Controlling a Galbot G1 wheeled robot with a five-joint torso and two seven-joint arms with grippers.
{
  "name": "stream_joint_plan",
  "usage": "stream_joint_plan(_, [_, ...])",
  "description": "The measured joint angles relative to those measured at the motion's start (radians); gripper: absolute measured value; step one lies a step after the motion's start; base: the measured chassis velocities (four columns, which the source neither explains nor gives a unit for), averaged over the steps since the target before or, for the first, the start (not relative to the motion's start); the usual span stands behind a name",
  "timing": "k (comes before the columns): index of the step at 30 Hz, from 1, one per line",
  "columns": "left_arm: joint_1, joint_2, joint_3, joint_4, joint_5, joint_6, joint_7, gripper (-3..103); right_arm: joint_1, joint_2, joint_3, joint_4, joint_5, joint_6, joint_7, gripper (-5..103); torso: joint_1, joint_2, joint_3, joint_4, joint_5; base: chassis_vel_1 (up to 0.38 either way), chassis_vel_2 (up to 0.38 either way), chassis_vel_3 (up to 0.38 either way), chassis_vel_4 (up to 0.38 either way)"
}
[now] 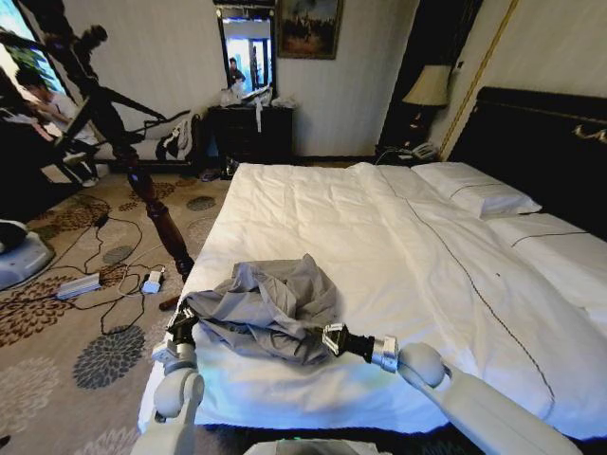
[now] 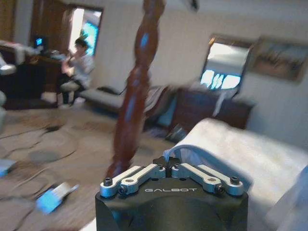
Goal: Pick up the clothes from the bed and hang them on the clothes hanger.
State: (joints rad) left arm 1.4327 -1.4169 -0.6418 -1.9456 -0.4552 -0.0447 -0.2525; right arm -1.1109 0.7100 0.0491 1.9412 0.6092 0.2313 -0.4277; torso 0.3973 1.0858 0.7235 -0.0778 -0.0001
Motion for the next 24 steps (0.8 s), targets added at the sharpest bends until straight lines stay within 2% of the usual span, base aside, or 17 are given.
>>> stream_joint_plan(1, [0.000,0.000,0.000,0.000,0.000,0.000,0.000,0,0.000,0.000,0.000,0.000,0.000,0.000,0.000,0,0.000,0.000,0.000,0.0000,0.0000,0.000,0.000,0.000,0.000])
stream_joint_plan(4, [-0.011,0.070,-0.010,-0.060,-0.065,-0.016,0.041,0,0.077,0.022,0.024,0.087,0.215,-0.017,0.144,0,0.000,0.000,0.000,0.0003,-0.0004,0.000,0.000,0.000,0.000])
stream_joint_plan(5, [-0.017,0.136,-0.024,-0.115,-0.118,-0.015,0.053,0,0.123,0.030,0.047,0.142,0.315,-0.035,0.241,0,0.000,0.000,0.000,0.0002,-0.0001,0.000,0.000,0.000,0.000])
stream_joint_plan(6, [-0.021,0.175,-0.035,-0.147,-0.148,-0.009,0.056,0,0.152,0.030,0.067,0.175,0.363,-0.047,0.300,0,0.000,0.000,0.000,0.0002,0.0000,0.000,0.000,0.000,0.000])
stream_joint_plan(7, [-0.024,0.205,-0.045,-0.173,-0.173,-0.003,0.056,0,0.169,0.028,0.080,0.194,0.388,-0.053,0.330,0,0.000,0.000,0.000,0.0003,-0.0001,0.000,0.000,0.000,0.000])
stream_joint_plan(8, [-0.024,0.205,-0.045,-0.173,-0.173,-0.003,0.056,0,0.169,0.028,0.080,0.194,0.388,-0.053,0.330,0,0.000,0.000,0.000,0.0003,-0.0001,0.000,0.000,0.000,0.000])
stream_joint_plan(9, [-0.031,0.253,-0.065,-0.220,-0.220,0.009,0.056,0,0.196,0.020,0.110,0.229,0.432,-0.067,0.379,0,0.000,0.000,0.000,0.0003,-0.0004,0.000,0.000,0.000,0.000])
stream_joint_plan(12, [-0.057,0.357,-0.141,-0.325,-0.347,0.045,0.045,0,0.244,-0.024,0.197,0.303,0.505,-0.093,0.456,0,0.000,0.000,0.000,-0.0002,0.0002,0.000,0.000,0.000,0.000])
stream_joint_plan(14, [-0.065,0.377,-0.159,-0.345,-0.373,0.054,0.044,0,0.252,-0.038,0.217,0.318,0.520,-0.098,0.466,0,0.000,0.000,0.000,-0.0001,0.0000,0.000,0.000,0.000,0.000])
stream_joint_plan(17, [-0.112,0.481,-0.252,-0.410,-0.486,0.099,0.030,0,0.288,-0.115,0.324,0.375,0.581,-0.121,0.494,0,0.000,0.000,0.000,-0.0003,0.0002,0.000,0.000,0.000,0.000])
stream_joint_plan(19, [-0.122,0.501,-0.268,-0.418,-0.506,0.106,0.029,0,0.294,-0.130,0.342,0.380,0.592,-0.126,0.498,0,0.000,0.000,0.000,0.0000,-0.0002,0.000,0.000,0.000,0.000])
stream_joint_plan(22, [-0.183,0.617,-0.357,-0.446,-0.644,0.140,0.014,0,0.345,-0.201,0.432,0.404,0.674,-0.155,0.508,0,0.000,0.000,0.000,-0.0004,0.0002,0.000,0.000,0.000,0.000])
stream_joint_plan(24, [-0.193,0.636,-0.373,-0.447,-0.666,0.145,0.009,0,0.354,-0.208,0.440,0.405,0.683,-0.159,0.509,0,0.000,0.000,0.000,-0.0004,0.0003,0.000,0.000,0.000,0.000])
